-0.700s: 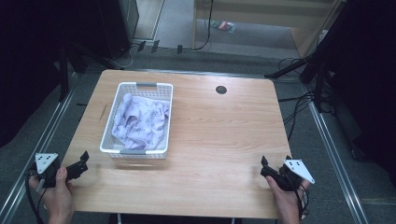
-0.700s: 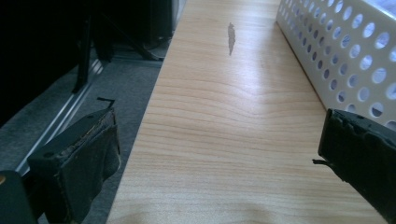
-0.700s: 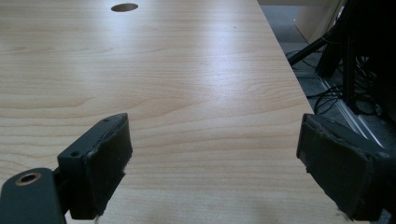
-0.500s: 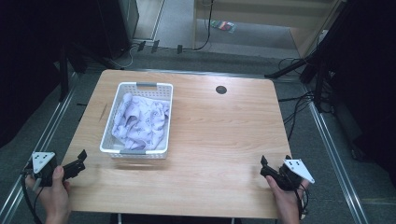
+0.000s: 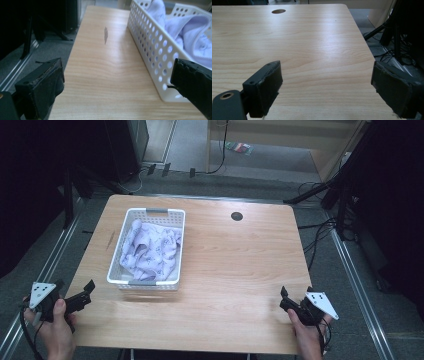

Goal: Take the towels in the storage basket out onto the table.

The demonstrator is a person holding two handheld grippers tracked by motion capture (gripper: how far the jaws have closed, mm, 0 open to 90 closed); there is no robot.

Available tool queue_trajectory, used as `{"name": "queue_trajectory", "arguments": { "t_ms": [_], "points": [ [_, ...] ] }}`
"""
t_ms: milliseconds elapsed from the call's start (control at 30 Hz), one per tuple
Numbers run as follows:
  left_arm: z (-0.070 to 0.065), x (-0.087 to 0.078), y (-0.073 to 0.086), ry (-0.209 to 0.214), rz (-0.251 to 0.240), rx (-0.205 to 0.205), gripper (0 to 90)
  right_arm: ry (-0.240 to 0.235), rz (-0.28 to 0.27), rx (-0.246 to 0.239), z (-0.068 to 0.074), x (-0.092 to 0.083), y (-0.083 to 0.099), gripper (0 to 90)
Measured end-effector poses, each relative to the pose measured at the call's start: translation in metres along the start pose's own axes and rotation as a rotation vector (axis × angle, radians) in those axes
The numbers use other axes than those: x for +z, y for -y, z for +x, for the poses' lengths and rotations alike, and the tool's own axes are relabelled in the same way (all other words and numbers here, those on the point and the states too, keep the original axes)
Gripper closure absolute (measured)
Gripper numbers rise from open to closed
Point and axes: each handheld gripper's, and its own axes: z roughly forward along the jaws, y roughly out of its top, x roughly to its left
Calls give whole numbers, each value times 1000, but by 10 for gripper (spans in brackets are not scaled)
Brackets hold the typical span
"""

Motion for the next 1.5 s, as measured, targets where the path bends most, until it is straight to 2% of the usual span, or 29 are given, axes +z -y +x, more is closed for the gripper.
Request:
{"name": "queue_trajectory", "arguments": {
  "t_ms": [67, 133, 200, 267, 300, 333, 367, 400, 433, 500, 533, 667, 700, 733, 767, 900, 967, 1033, 1200, 1233, 1267, 1300, 1400, 1433, 1467, 1500],
  "points": [
    [1, -6, -5, 7, -29, -1, 0, -7, 6, 1, 0, 1, 0, 102],
    [1, -13, -10, 17, -78, -30, 29, -9, 5, 5, 0, 0, 0, 106],
    [-1, -16, -15, 29, -73, -22, 74, -3, 5, 7, 1, 0, 0, 111],
    [-5, -17, -19, 35, -59, 4, 72, -2, 5, -4, 1, 0, 0, 112],
    [-5, -17, -19, 35, -59, 4, 57, -2, 5, -4, 1, 0, 0, 112],
    [-7, -17, -22, 56, -48, 19, 57, -3, 5, -6, 2, 0, 0, 111],
    [-10, -17, -26, 101, -38, 17, 0, 6, 15, -10, 3, 0, 0, 112],
    [-10, -17, -26, 101, -38, 17, 0, 6, 18, -11, 3, 0, 0, 112],
    [-16, -15, -30, 130, -21, 38, 0, 11, 14, -8, 3, 0, 0, 114],
    [-23, -11, -36, 153, 9, 59, 0, 23, 19, -12, 3, 1, 0, 119],
    [-23, -11, -36, 153, 9, 59, 0, 23, 19, -12, 3, 1, 0, 119],
    [-41, -2, -55, 205, 57, 123, 0, -2, -9, -52, 8, 0, 0, 128],
    [-41, -2, -55, 205, 57, 123, 0, -2, -9, -52, 8, 0, 0, 128],
    [-49, 1, -63, 221, 69, 146, 0, -23, -6, -79, 11, 1, 0, 131],
    [-53, 3, -68, 223, 80, 160, 0, -25, -2, -83, 12, 1, 0, 133],
    [-65, 11, -84, 217, 121, 207, 0, -25, 2, -105, 14, 1, 0, 133],
    [-67, 14, -87, 216, 137, 215, 0, -33, 5, -121, 14, 0, 1, 133],
    [-73, 24, -96, 211, 189, 237, 0, -41, 3, -121, 14, 0, 1, 136],
    [-85, 43, -101, 217, 295, 289, 0, -73, 15, -113, 12, 0, 1, 139],
    [-85, 43, -101, 217, 295, 289, 0, -73, 15, -113, 12, 0, 1, 139],
    [-87, 47, -101, 217, 315, 302, 0, -75, 19, -107, 11, 0, 1, 138],
    [-93, 55, -102, 227, 359, 334, 0, -82, 20, -107, 11, 1, 1, 131],
    [-102, 70, -105, 250, 424, 360, 0, -99, 19, -104, 11, 0, 1, 125],
    [-102, 70, -105, 250, 424, 360, 0, -102, 19, -101, 10, 0, 1, 125],
    [-107, 82, -106, 254, 463, 371, 0, -104, 19, -100, 10, -1, 1, 123],
    [-110, 87, -107, 256, 480, 368, 0, -105, 17, -96, 10, -1, 1, 119]
  ]
}}
